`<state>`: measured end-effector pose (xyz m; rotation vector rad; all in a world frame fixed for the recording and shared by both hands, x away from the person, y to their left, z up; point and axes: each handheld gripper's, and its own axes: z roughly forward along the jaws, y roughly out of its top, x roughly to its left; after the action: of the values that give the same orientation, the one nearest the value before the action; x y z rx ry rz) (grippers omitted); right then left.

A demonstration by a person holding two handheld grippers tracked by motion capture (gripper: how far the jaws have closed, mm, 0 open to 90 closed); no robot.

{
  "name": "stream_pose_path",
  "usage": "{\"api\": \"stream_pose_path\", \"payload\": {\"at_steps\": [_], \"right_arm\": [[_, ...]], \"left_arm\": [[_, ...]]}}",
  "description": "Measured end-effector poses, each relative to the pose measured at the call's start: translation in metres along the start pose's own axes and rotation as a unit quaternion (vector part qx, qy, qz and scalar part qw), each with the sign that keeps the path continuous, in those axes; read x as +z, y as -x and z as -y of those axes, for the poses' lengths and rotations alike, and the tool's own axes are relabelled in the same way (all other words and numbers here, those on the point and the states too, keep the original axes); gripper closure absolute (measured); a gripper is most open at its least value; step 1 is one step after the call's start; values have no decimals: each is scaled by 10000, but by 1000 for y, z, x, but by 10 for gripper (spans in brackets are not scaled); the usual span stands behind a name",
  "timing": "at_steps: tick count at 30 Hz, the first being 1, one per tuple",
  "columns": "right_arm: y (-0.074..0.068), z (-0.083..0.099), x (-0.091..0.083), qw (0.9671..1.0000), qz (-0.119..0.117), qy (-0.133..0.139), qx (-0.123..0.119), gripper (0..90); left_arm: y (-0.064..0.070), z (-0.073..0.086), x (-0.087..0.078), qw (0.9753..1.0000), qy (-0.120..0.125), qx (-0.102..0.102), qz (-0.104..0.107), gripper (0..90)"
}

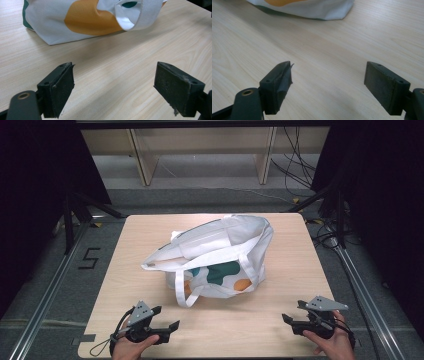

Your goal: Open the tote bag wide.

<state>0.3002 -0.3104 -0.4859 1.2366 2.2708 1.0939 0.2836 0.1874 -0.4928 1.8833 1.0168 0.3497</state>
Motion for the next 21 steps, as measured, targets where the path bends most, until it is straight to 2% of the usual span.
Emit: {"api": "stream_pose_path", "payload": {"at_steps": [1, 5, 8, 9, 10, 11, 12, 13, 20, 21], "right_arm": [[1, 0, 0, 10000, 6, 33, -37, 231], [0, 1, 1, 10000, 27, -24, 22, 230], [0, 1, 1, 10000, 33, -34, 8, 230], [1, 1, 1, 9999, 81, 34, -81, 230], [2, 0, 1, 9999, 57, 1, -97, 230], [2, 0, 1, 9999, 58, 1, -95, 230], [2, 0, 1, 9999, 65, 2, -100, 230], [1, 1, 1, 10000, 56, 25, -51, 229], [0, 0, 0, 10000, -16, -8, -14, 226], [2, 0, 1, 9999, -7, 32, -132, 226]], "left_arm": [[1, 0, 0, 10000, 1, -95, -22, 153], [1, 1, 2, 9999, 2, -111, 15, 153], [2, 1, 1, 10000, -39, -63, -9, 153], [2, 1, 1, 10000, -47, -58, -16, 153], [1, 0, 1, 10000, -53, 50, 16, 153], [0, 0, 1, 10000, -51, 55, 18, 153], [1, 1, 1, 10000, -36, -45, 2, 153], [1, 1, 1, 10000, -25, -60, 11, 153], [2, 0, 1, 10000, -11, 11, 17, 159], [2, 0, 1, 10000, -9, 11, 15, 161]]}}
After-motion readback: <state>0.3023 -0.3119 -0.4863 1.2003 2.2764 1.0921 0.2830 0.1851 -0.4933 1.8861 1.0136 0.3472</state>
